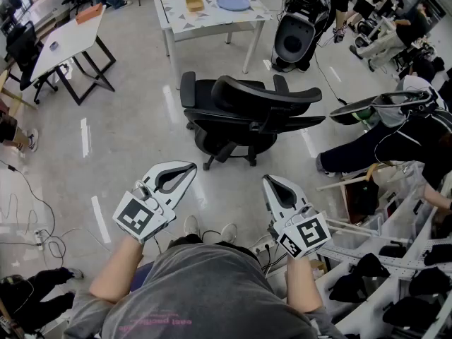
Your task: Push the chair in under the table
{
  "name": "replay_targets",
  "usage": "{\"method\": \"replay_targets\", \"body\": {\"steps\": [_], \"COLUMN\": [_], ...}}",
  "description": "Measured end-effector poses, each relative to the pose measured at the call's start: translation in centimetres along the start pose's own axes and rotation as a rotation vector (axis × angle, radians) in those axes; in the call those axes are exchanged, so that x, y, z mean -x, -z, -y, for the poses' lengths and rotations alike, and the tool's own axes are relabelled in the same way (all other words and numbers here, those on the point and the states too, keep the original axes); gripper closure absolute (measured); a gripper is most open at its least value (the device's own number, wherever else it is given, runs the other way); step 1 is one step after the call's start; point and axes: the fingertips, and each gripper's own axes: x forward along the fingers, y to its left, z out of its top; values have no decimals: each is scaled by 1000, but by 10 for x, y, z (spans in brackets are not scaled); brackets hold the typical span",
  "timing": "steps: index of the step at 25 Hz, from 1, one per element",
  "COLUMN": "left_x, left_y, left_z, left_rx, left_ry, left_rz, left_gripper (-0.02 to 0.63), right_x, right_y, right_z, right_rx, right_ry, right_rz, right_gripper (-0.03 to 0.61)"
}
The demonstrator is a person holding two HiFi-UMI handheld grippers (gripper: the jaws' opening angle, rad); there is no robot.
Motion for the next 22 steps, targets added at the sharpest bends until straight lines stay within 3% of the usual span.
{"method": "replay_targets", "body": {"steps": [22], "left_x": [-5], "left_y": [-2], "left_z": [-10], "left_rx": [18], "left_ry": [-33], "left_rz": [12], "left_gripper": [607], "right_x": [-5], "right_y": [-9], "right_z": [13], "right_rx": [5], "right_ry": [43], "right_rz": [16], "right_gripper": [575]}}
